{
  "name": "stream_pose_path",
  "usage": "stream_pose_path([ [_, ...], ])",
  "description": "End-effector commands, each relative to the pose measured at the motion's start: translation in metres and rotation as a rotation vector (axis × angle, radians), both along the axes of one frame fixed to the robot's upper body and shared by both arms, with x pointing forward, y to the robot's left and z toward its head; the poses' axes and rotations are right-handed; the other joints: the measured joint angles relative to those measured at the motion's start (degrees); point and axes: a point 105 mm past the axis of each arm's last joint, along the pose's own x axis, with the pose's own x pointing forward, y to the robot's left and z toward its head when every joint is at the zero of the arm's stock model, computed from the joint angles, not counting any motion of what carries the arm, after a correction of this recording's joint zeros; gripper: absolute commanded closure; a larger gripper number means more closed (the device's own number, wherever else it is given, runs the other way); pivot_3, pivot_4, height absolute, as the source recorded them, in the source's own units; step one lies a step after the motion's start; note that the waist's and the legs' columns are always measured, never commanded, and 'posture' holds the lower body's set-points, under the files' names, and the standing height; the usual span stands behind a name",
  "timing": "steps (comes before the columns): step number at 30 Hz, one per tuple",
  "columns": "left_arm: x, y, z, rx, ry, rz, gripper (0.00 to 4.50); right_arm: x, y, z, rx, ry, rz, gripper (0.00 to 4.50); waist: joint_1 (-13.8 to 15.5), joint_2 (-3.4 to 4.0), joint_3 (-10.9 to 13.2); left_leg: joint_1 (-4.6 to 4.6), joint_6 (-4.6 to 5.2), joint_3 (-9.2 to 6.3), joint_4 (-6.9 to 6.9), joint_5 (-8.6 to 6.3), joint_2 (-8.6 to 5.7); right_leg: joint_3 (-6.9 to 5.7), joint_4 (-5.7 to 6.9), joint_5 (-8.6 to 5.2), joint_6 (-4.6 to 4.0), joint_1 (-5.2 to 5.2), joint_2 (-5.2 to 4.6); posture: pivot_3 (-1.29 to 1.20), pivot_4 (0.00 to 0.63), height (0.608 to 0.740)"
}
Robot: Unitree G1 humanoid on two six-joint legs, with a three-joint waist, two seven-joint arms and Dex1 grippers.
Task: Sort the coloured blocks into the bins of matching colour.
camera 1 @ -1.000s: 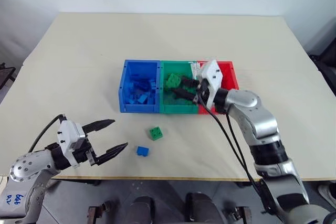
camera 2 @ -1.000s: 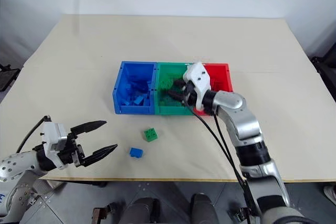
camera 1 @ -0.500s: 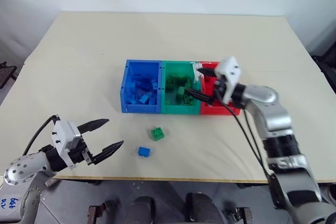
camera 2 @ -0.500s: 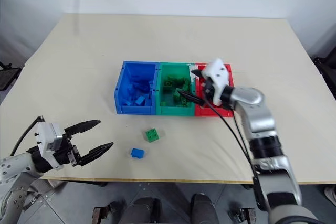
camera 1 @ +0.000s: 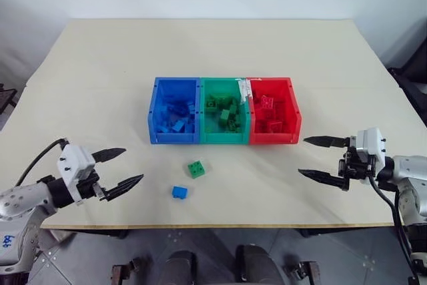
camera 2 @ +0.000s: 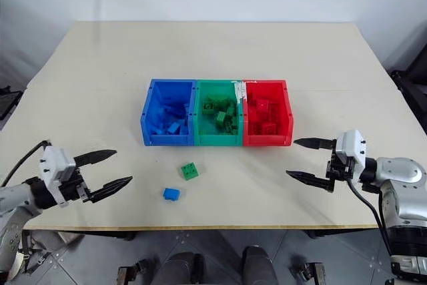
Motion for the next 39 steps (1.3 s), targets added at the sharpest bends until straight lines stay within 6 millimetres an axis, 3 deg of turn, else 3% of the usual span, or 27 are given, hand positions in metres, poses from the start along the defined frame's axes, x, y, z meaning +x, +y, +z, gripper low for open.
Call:
stream_pose_path([
  [1,0.010,-0.042,0.019,-0.011,0.002,-0.091,0.00,-0.004,0.005,0.008,0.004,-0.063,0.005,0.04,0.5,0.00,0.0,-0.03,-0.01,-0.07,0.03,0.01,-0.01,0.10,0.02,0.00,0.00,0.01,-0.03,0.00,0.150,0.740],
  [3,0.019,-0.069,0.012,0.104,0.070,-0.104,0.00,-0.010,0.012,0.005,0.007,-0.053,0.026,0.04,1.7,-0.01,0.0,-0.07,-0.01,-0.12,0.11,0.01,-0.04,0.19,0.06,0.00,0.00,0.00,-0.04,0.00,0.150,0.740],
  [9,0.028,-0.108,-0.002,0.188,0.245,-0.108,0.00,-0.025,0.027,0.007,0.016,-0.011,0.086,0.04,1.3,0.01,0.0,-0.14,0.04,-0.09,0.01,0.00,-0.18,0.15,0.23,0.03,0.05,-0.07,0.17,0.00,0.150,0.740],
  [13,0.038,-0.114,-0.008,0.247,0.239,-0.066,0.00,-0.028,0.031,0.009,0.017,-0.024,0.077,0.04,1.5,0.00,0.0,-0.13,0.04,-0.06,0.02,0.00,-0.18,0.10,0.23,0.03,0.05,-0.07,0.23,0.00,0.150,0.740],
  [18,0.036,-0.123,-0.024,0.293,0.278,-0.090,0.00,-0.034,0.034,0.011,0.026,-0.040,0.052,0.04,1.8,-0.01,0.0,-0.14,0.05,-0.09,0.09,0.01,-0.21,0.13,0.21,0.03,0.05,-0.05,0.21,0.00,0.150,0.740],
  [21,0.035,-0.125,-0.030,0.307,0.287,-0.106,0.59,-0.038,0.035,0.011,0.030,-0.038,0.046,0.00,2.1,-0.01,0.0,-0.15,0.06,-0.10,0.10,0.01,-0.25,0.13,0.21,0.03,0.05,-0.05,0.19,0.00,0.150,0.740],
  [26,0.038,-0.127,-0.032,0.304,0.226,-0.120,2.14,-0.043,0.037,0.008,0.029,-0.037,0.048,0.00,2.6,-0.01,0.0,-0.11,0.06,-0.08,0.12,0.02,-0.28,0.11,0.10,0.03,0.05,-0.04,0.19,0.00,0.150,0.740],
  [29,0.041,-0.133,-0.023,0.234,0.183,-0.164,3.04,-0.045,0.038,0.008,0.035,-0.036,0.046,0.00,2.8,-0.01,0.0,-0.11,0.07,-0.07,0.13,0.02,-0.28,0.10,0.11,0.03,0.06,-0.04,0.18,0.00,0.150,0.740],
  [35,0.040,-0.138,0.020,0.075,0.021,-0.308,3.06,-0.042,0.031,0.013,0.101,-0.055,-0.038,0.00,2.9,-0.01,0.0,-0.14,0.08,-0.09,0.18,0.03,-0.29,0.00,0.10,0.03,0.06,-0.04,0.16,0.00,0.150,0.740],
  [39,0.071,-0.147,0.056,-0.042,-0.132,-0.230,3.06,-0.029,0.018,0.027,0.231,-0.098,-0.209,0.00,3.2,-0.01,0.0,-0.15,0.12,-0.09,0.29,0.06,-0.34,-0.12,0.16,0.06,0.11,-0.02,0.16,0.00,0.150,0.740],
])
